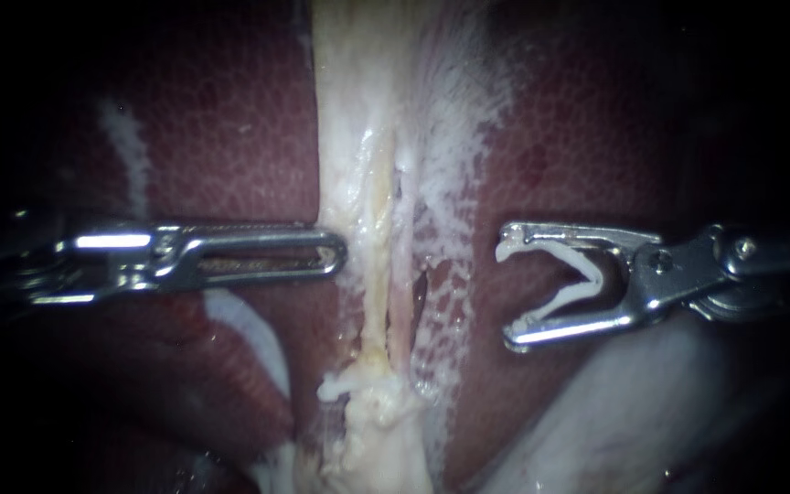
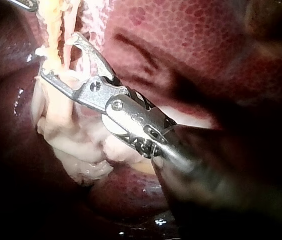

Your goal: Clipping second clip left tube

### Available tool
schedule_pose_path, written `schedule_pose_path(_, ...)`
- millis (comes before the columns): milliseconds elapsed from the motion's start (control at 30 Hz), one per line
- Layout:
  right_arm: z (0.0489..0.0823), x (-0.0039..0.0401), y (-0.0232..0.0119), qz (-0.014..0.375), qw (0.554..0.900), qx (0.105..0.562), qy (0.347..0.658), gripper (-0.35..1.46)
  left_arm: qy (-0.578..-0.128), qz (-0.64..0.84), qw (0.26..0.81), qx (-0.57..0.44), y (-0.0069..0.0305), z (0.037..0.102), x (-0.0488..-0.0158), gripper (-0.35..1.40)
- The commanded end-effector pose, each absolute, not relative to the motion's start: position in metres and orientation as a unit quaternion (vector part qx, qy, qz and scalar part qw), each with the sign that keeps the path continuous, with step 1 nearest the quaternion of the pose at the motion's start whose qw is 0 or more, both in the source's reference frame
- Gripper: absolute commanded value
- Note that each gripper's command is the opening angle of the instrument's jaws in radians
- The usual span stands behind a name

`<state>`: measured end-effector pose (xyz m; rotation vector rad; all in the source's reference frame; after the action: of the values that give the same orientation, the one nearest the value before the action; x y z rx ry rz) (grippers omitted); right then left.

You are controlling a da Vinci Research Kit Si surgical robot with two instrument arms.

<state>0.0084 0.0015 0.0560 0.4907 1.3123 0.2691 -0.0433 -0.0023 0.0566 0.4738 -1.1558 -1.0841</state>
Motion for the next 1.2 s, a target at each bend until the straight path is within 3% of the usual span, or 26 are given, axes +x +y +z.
schedule_pose_path(33,0.0560,0.0084,0.0015,0.123,0.756,0.225,0.602,0.60,-0.514,-0.482,0.677,0.211,-0.0023,0.0565,-0.0433,-0.35)
schedule_pose_path(567,0.0572,0.0095,-0.0006,0.187,0.738,0.280,0.585,0.59,-0.513,-0.486,0.673,0.219,-0.0006,0.0533,-0.0407,-0.35)
schedule_pose_path(867,0.0589,0.0116,-0.0020,0.217,0.739,0.331,0.545,0.58,-0.520,-0.493,0.663,0.216,0.0002,0.0508,-0.0394,-0.35)
schedule_pose_path(1200,0.0603,0.0154,-0.0022,0.222,0.744,0.360,0.518,0.58,-0.520,-0.493,0.663,0.216,-0.0002,0.0500,-0.0394,-0.35)
